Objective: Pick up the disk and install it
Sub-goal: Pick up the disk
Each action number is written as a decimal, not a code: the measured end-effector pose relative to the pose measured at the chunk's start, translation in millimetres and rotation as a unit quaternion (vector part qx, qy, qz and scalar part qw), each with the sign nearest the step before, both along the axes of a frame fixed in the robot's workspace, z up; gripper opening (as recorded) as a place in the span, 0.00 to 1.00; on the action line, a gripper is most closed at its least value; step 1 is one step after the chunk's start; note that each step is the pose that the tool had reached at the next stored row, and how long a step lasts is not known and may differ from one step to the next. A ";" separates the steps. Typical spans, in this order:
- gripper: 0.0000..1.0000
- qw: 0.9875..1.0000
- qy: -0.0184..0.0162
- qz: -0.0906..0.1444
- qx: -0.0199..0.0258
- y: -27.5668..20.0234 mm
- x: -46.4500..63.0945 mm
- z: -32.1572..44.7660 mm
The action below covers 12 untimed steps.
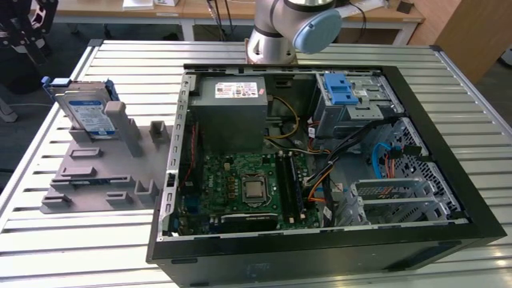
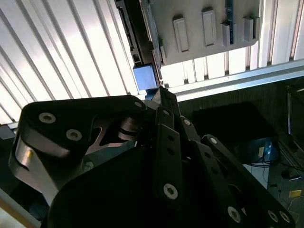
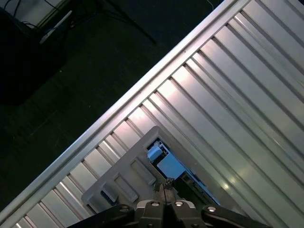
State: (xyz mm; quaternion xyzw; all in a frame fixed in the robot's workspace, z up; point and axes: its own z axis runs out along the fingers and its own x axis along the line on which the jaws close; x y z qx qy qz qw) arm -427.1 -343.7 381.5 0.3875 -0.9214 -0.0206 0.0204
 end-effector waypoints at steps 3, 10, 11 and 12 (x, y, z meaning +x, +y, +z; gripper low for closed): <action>0.11 1.000 0.000 0.009 0.000 0.0 -0.2 0.0; 0.11 1.000 0.000 0.031 0.000 0.0 -0.6 -0.1; 0.11 0.999 0.000 0.035 0.000 0.0 -0.7 -0.1; 0.11 0.999 0.000 0.038 0.000 0.0 -0.7 -0.1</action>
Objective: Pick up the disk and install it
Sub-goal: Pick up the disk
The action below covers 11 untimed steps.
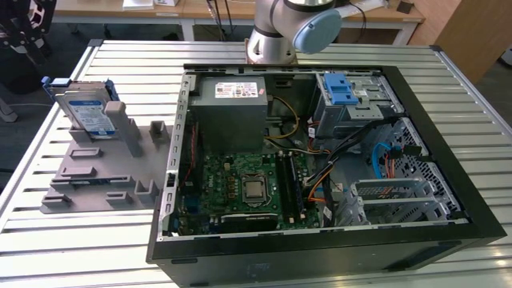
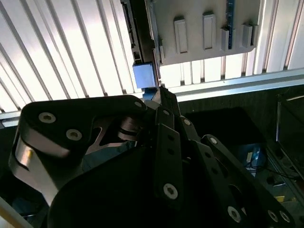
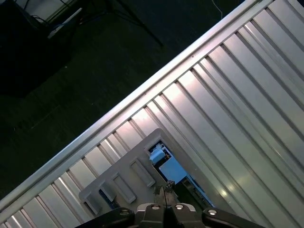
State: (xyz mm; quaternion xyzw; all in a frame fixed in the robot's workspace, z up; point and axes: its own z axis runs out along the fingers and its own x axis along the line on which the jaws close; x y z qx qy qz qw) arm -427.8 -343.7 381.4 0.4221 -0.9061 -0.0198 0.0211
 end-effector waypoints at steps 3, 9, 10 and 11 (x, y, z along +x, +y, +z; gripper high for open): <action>0.11 1.000 0.000 0.010 0.000 0.0 -0.2 0.0; 0.11 1.000 0.000 0.031 0.000 0.0 -0.6 0.0; 0.11 0.999 0.000 0.034 0.000 0.0 -0.7 0.0; 0.11 0.999 0.000 0.038 0.000 0.0 -0.7 0.0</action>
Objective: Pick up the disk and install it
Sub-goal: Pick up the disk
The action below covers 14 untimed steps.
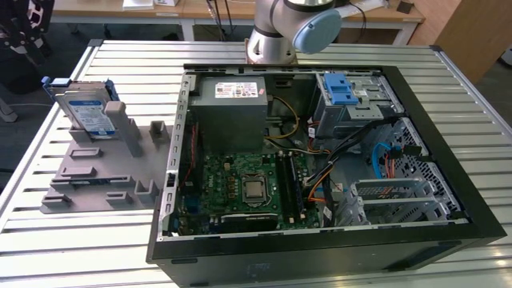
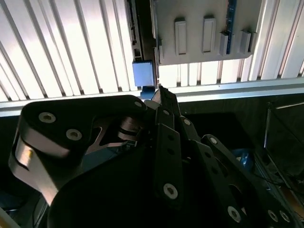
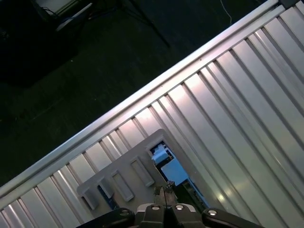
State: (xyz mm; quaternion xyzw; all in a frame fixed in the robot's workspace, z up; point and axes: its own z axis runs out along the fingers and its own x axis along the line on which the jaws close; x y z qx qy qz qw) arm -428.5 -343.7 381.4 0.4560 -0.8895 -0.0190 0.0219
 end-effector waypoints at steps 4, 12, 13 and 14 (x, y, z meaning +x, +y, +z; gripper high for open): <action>0.11 1.000 0.000 0.014 0.000 0.0 -0.4 0.0; 0.11 0.999 -0.003 0.048 0.001 0.0 -0.7 -0.3; 0.11 0.999 -0.005 0.052 0.001 0.0 -0.7 -0.4; 0.11 0.998 -0.007 0.057 0.002 0.0 -0.7 -0.5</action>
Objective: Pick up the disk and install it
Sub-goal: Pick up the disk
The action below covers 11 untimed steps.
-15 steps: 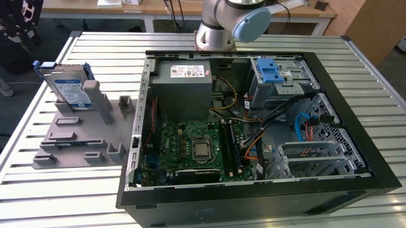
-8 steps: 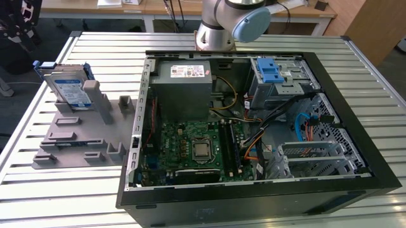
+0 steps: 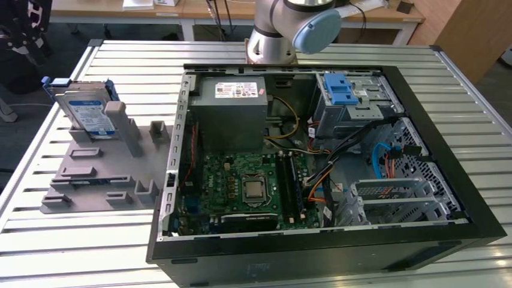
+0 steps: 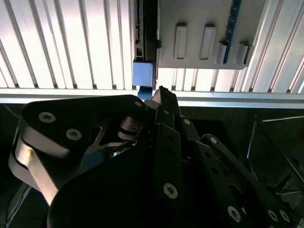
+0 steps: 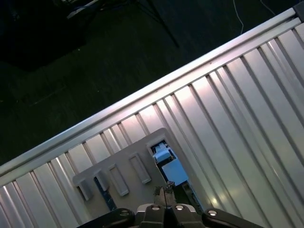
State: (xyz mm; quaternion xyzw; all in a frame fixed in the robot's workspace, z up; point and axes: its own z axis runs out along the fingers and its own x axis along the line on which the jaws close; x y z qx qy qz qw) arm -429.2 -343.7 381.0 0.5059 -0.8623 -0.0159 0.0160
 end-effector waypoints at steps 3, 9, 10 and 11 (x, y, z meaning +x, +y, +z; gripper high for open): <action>0.11 1.000 -0.004 0.015 0.001 0.0 0.1 -0.2; 0.11 0.999 -0.004 0.036 0.001 0.0 0.0 -0.4; 0.11 0.999 -0.004 0.039 0.001 0.0 0.0 -0.4; 0.11 0.999 -0.005 0.042 0.001 0.0 0.0 -0.4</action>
